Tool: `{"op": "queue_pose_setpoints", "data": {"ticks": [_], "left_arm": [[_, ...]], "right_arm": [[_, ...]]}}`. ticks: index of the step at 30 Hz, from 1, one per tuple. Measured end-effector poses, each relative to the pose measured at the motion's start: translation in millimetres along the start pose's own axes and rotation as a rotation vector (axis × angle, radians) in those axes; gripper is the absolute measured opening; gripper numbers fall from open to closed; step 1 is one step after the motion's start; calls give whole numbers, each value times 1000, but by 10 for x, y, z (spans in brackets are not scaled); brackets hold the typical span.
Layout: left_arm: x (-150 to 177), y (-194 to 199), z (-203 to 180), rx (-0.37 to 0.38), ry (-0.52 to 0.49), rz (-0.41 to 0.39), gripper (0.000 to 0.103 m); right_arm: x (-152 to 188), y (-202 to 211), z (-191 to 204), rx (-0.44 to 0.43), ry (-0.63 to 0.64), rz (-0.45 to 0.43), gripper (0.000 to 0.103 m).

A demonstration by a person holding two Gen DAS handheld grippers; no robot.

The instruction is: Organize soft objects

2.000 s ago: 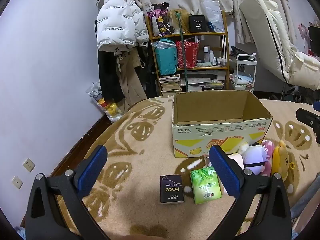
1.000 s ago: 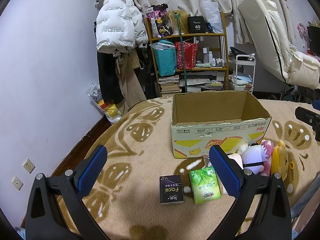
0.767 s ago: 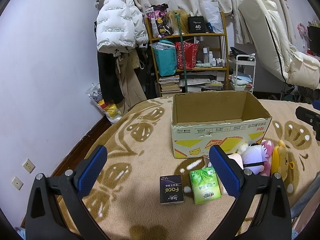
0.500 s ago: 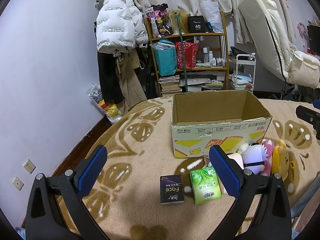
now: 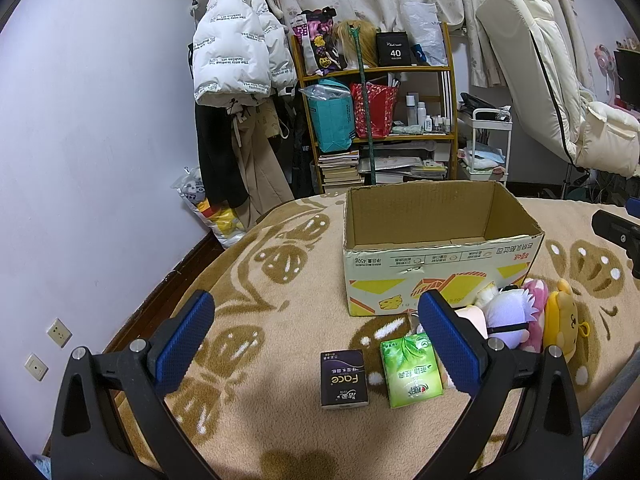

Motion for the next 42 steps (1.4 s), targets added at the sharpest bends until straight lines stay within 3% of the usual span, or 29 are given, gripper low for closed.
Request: {"op": "queue_pose_setpoints", "data": {"ticks": [42], "left_arm": [[79,-19,30,-4,-1,4,101]], "right_arm": [[21,-30,18,-1,0,2,103]]}}
Point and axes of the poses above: each gripper's, at about its wrist camera, not at the fingertips, and y roughly against the way its jaws point, z to its left, x to its underside, the point moved 10 cm from there along -y, roughly the way its jaws point, and after that the axes turned 15 degrees about x, right-handed, at the moved point
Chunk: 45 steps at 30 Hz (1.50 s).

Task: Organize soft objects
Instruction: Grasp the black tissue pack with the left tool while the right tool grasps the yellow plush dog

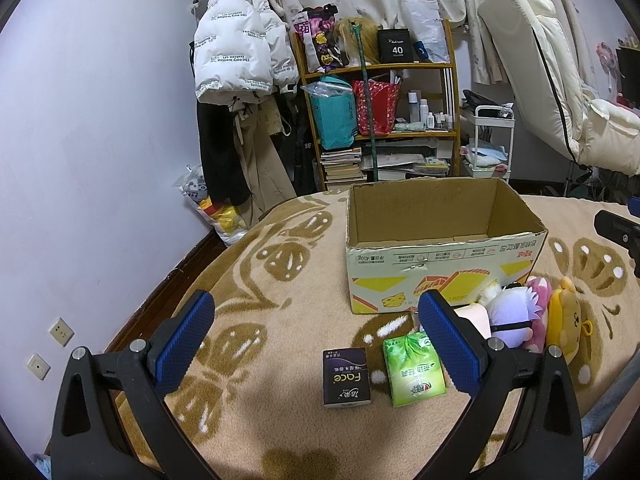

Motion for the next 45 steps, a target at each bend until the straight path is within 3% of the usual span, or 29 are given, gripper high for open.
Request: {"op": "queue_pose_setpoints", "data": {"ticks": [8,27,34,39,45], "left_arm": [[106,-110,118,-17,14,63,101],[566,-726,266,18,151,358,101],[773,-907,250,24,163,465,101],[930,-1043,244,23,166,539,101],[1094,-1239,247,25,175,602,101]], "right_arm": [[131,-121,-93,-3,-27,72,103],[898,-770,-295,-102,-258,573,100],[1032,-876,-245,-109,-251,648,93],[1156,-974,-171,-126,-231,707,81],[1265,-1102,-155,-109,-210,741,79]]}}
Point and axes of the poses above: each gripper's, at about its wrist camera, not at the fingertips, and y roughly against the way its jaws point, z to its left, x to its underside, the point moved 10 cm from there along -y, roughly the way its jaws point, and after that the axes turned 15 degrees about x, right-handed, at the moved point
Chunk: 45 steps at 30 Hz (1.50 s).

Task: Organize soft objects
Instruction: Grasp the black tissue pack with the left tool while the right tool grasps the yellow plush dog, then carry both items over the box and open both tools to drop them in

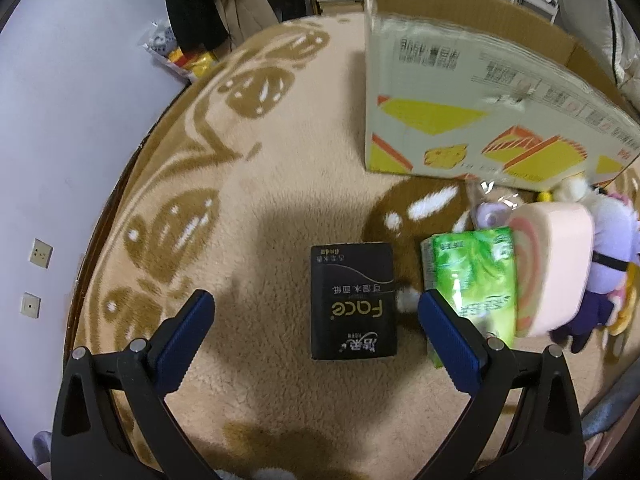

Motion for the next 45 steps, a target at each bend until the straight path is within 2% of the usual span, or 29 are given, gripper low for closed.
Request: {"op": "queue_pose_setpoints", "data": {"ticks": [3,4,6,8,10,15,20,26,32,38,45], "left_arm": [[18,-118,-1,11,11,30,99],[26,-149,-15,18,10,39,96],[39,-186,-33,39,10,50,91],[43,-199,-38,59,19,51,86],[49,-212,-41,80,33,53,69],[65,-222,-32,87,43,59,46],[43,-178,-26,92,47,39,45],[38,30,-33,73,52,-28,45],[-21,338,-52,90,62,-136,45],[-103,658,-173,94,7,-250,45],[-179,1020,-342,72,-82,-382,45]], "right_arm": [[-9,-45,30,-1,12,5,79],[-6,-71,38,-5,16,13,78],[4,-114,80,-33,18,30,68],[-5,-116,88,-30,30,24,66],[-10,-101,103,-21,45,13,64],[-5,-49,200,30,96,-32,60],[-8,34,314,45,122,-85,59],[-60,288,348,31,126,-195,58],[-100,507,322,20,133,-272,58],[-135,769,312,4,140,-363,58],[-160,1182,416,-19,152,-531,58]]}}
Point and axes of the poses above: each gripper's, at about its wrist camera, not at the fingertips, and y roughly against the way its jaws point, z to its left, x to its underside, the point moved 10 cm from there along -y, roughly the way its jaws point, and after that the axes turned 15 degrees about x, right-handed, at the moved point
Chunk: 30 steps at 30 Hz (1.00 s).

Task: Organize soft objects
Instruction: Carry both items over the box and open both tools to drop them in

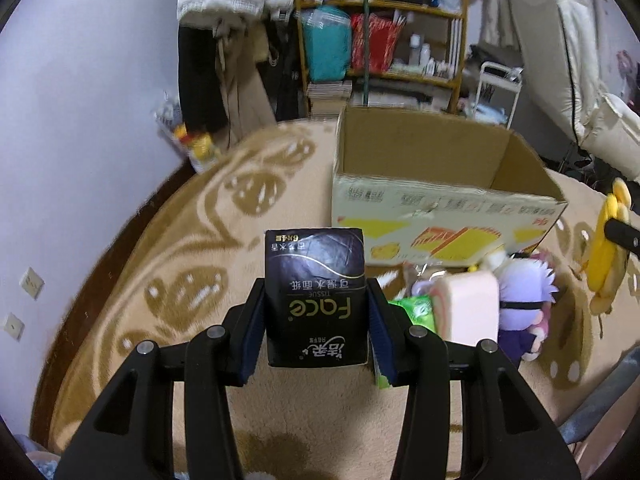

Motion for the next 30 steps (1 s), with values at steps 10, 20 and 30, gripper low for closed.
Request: {"op": "queue_pose_setpoints", "data": {"ticks": [10,20,30], "left_arm": [[-426,456,-209,-13,-95,-205,45],[-799,640,-286,0,-128,-276,45],[-1276,542,-412,-5,-202,-343,45]], "right_arm": [[-423,406,138,-21,13,-222,58],[-813,562,238,-72,-17,-277,58],[-1118,414,321,-49,18,-327,58]]}}
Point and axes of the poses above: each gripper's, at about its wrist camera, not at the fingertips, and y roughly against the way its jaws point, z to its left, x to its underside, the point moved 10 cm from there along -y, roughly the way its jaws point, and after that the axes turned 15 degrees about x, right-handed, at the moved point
